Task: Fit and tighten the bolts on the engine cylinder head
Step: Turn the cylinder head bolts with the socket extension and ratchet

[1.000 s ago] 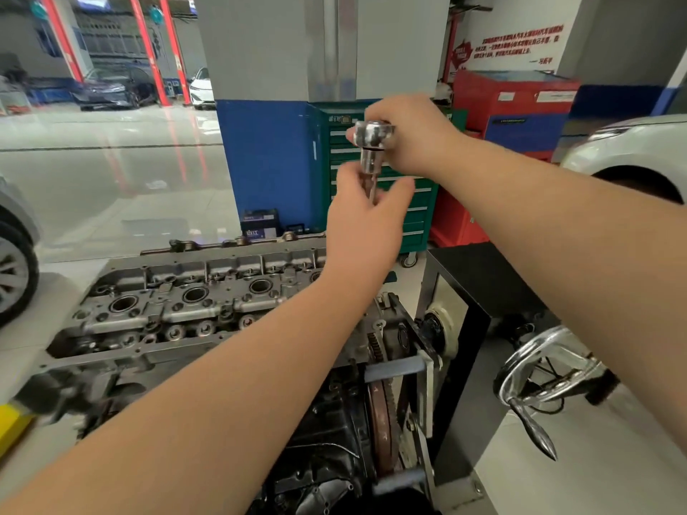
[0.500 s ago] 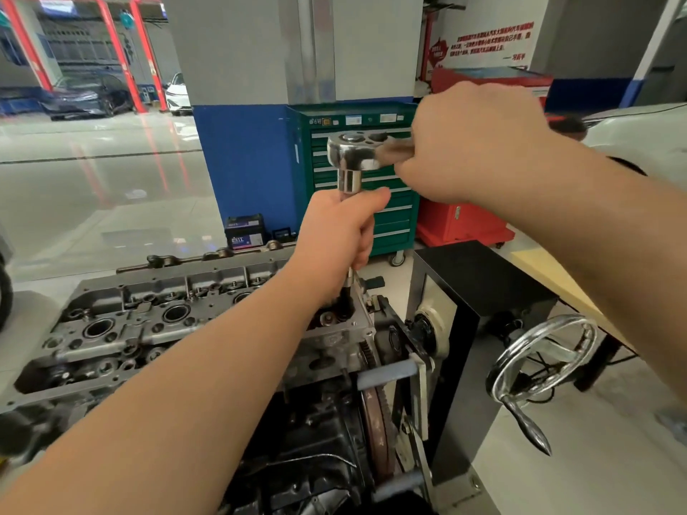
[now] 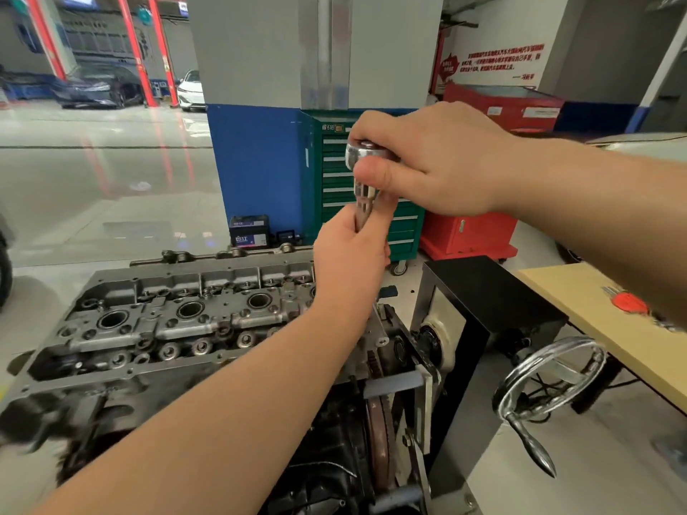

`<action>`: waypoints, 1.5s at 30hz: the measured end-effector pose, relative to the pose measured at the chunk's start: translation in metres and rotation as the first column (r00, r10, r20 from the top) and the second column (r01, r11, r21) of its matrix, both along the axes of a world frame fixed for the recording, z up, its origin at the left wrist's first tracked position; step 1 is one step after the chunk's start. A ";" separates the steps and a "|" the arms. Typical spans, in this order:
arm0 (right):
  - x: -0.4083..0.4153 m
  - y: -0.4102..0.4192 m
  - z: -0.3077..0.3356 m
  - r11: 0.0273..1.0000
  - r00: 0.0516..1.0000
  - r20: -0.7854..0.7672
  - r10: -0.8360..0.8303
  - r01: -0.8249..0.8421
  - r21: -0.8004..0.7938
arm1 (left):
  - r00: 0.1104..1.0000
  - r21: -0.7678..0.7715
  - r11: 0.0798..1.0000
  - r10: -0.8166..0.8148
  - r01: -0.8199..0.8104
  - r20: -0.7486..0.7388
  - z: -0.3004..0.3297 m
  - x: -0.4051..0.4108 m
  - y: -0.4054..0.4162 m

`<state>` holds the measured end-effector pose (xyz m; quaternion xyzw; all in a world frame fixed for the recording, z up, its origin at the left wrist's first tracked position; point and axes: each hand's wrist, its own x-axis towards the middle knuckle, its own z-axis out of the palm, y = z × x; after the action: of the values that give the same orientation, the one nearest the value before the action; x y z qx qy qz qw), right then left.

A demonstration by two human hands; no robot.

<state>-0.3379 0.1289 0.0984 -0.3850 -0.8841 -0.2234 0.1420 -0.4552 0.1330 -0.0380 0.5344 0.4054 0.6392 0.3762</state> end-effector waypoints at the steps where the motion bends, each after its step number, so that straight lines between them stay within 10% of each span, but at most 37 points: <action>1: -0.001 0.001 0.000 1.000 1.000 0.005 -0.023 0.023 0.008 | 0.998 -0.001 0.998 0.058 -0.058 -0.004 -0.005 0.004 0.000; 8: -0.008 -0.007 -0.002 0.988 0.990 0.019 -0.138 0.136 0.079 | 0.950 -0.046 0.950 0.305 -0.308 -0.066 -0.008 0.023 0.005; 18: -0.036 -0.017 0.002 0.901 0.902 0.014 -0.431 0.429 0.064 | 0.997 -0.048 0.995 -0.081 0.082 0.018 -0.005 0.001 0.014; 27: -0.019 -0.012 0.019 0.950 0.981 -0.109 -0.161 0.123 -0.288 | 0.991 -0.053 0.991 -0.127 0.125 -0.031 -0.011 -0.005 0.014; 39: -0.006 0.005 0.014 0.943 0.976 -0.167 -0.140 0.080 -0.323 | 0.993 -0.020 0.998 -0.054 0.052 -0.105 -0.014 -0.001 0.018; 45: 0.009 0.002 0.040 0.698 0.949 -0.219 -0.225 0.000 -0.716 | 0.989 -0.002 0.999 -0.032 0.032 -0.141 -0.014 0.004 0.014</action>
<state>-0.3290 0.1309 0.1380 -0.4920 -0.8454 0.1838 0.0973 -0.4516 0.1469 -0.0524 0.5847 0.4222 0.5938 0.3568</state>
